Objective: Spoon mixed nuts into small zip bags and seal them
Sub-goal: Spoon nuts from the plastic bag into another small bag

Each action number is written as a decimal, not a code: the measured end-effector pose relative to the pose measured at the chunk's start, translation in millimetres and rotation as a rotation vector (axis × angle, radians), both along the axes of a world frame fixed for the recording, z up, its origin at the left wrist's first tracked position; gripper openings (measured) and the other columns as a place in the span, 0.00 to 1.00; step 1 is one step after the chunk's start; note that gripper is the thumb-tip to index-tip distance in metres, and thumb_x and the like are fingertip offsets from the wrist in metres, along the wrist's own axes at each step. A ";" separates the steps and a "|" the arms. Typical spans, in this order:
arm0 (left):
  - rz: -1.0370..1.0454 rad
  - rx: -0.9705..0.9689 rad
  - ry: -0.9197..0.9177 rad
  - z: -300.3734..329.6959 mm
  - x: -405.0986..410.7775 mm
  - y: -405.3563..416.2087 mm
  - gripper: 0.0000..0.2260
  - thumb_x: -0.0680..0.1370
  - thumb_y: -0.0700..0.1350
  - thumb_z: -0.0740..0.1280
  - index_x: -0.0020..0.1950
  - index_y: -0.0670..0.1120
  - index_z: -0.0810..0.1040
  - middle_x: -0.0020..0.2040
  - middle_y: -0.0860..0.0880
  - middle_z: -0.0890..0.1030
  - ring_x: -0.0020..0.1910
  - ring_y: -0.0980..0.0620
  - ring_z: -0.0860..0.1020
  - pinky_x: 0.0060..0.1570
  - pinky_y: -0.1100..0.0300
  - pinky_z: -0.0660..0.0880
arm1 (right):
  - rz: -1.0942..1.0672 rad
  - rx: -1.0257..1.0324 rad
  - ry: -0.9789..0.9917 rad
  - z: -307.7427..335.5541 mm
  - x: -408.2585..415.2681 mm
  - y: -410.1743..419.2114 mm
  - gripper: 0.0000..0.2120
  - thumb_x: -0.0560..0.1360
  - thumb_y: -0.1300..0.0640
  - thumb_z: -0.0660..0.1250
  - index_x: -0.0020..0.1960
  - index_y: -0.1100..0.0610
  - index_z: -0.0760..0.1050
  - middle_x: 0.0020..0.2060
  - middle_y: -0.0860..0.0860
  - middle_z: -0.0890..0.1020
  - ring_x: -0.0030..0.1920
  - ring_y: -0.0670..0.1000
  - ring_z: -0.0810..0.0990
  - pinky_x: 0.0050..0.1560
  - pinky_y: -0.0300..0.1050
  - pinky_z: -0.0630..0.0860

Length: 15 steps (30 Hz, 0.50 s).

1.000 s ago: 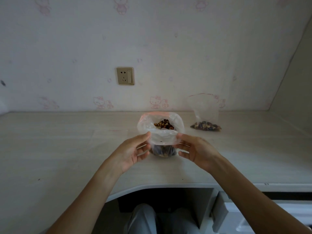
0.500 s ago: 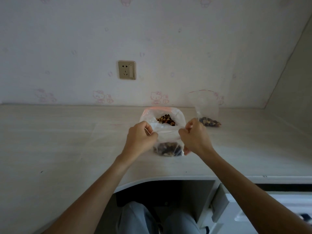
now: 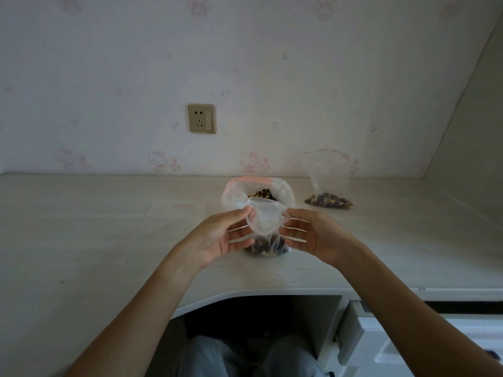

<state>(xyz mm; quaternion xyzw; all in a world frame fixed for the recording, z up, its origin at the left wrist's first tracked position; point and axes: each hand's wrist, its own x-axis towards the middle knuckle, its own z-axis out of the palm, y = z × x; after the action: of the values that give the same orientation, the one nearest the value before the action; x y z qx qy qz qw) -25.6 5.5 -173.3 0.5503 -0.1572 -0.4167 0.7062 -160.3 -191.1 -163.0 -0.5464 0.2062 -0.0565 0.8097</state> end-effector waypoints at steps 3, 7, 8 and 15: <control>0.111 0.040 -0.069 -1.3 0.3 -2.4 0.17 0.67 0.51 0.80 0.53 0.45 0.87 0.46 0.47 0.86 0.40 0.53 0.85 0.37 0.58 0.82 | 0.033 -0.038 -0.038 -1.4 2.6 -3.0 0.17 0.77 0.57 0.73 0.63 0.62 0.78 0.51 0.59 0.86 0.50 0.56 0.87 0.41 0.46 0.83; 0.242 0.114 -0.191 -0.9 1.2 -5.6 0.09 0.66 0.46 0.83 0.42 0.47 0.87 0.37 0.48 0.85 0.33 0.55 0.83 0.34 0.59 0.81 | -0.038 -0.270 -0.055 4.2 4.2 -1.5 0.05 0.75 0.62 0.75 0.48 0.62 0.80 0.43 0.59 0.86 0.41 0.55 0.87 0.36 0.47 0.83; 0.294 0.134 -0.236 -0.2 1.8 -6.5 0.08 0.68 0.42 0.82 0.40 0.46 0.85 0.34 0.47 0.84 0.31 0.54 0.82 0.33 0.58 0.81 | -0.094 -0.359 -0.054 6.5 4.8 -0.5 0.05 0.75 0.65 0.74 0.43 0.62 0.78 0.37 0.58 0.85 0.37 0.55 0.86 0.34 0.48 0.83; 0.508 0.471 -1.100 15.0 8.1 -14.1 0.08 0.70 0.40 0.73 0.37 0.50 0.77 0.29 0.55 0.81 0.27 0.54 0.81 0.31 0.55 0.81 | -0.291 -1.304 -0.093 10.2 21.8 11.9 0.14 0.69 0.70 0.67 0.41 0.52 0.68 0.25 0.47 0.74 0.21 0.45 0.70 0.22 0.37 0.66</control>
<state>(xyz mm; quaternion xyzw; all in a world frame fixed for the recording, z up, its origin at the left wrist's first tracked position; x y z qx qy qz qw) -17.5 -8.6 -158.3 0.8435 -0.2653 0.0824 0.4598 -138.5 -179.1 -152.8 -0.8875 0.1662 -0.3017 0.3061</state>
